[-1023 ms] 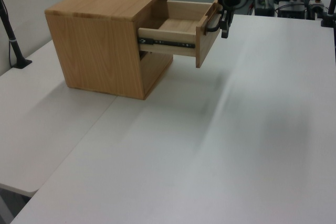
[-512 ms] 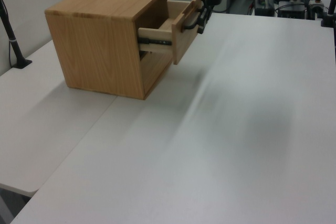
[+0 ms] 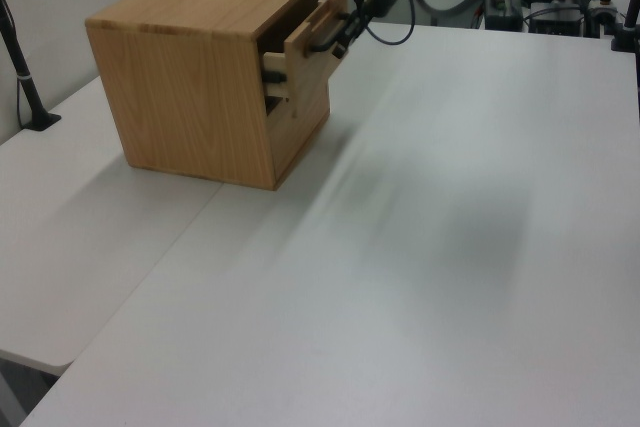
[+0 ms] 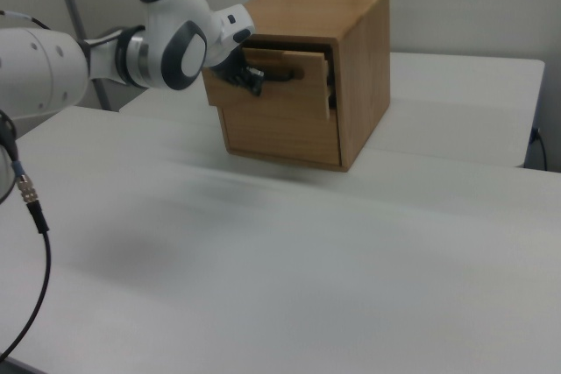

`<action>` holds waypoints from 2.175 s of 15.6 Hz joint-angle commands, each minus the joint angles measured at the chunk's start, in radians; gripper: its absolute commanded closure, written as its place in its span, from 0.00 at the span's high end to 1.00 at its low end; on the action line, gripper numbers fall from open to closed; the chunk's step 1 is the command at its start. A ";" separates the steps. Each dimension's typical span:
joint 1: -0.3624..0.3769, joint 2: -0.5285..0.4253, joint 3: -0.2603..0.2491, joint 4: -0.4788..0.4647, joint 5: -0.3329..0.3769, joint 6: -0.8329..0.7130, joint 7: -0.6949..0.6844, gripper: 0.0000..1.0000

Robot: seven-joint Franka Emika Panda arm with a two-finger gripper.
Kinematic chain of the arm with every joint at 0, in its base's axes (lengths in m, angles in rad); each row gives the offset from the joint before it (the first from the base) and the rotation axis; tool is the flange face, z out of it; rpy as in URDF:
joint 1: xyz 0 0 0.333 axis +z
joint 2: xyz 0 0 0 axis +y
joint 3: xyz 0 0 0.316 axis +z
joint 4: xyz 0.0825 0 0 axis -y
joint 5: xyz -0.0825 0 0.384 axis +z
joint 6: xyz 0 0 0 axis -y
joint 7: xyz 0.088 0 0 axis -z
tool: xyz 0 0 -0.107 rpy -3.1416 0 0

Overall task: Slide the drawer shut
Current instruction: 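Push the drawer front with the gripper into the wooden cabinet, then lift the gripper up and away from the closed drawer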

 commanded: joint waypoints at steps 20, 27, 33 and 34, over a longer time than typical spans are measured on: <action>0.005 0.042 -0.002 -0.066 0.005 0.321 0.034 0.00; 0.013 -0.093 0.001 -0.145 0.001 -0.135 0.016 0.00; 0.004 -0.254 0.033 -0.146 -0.057 -0.660 -0.012 0.00; 0.002 -0.284 0.036 -0.148 -0.056 -0.715 -0.010 0.00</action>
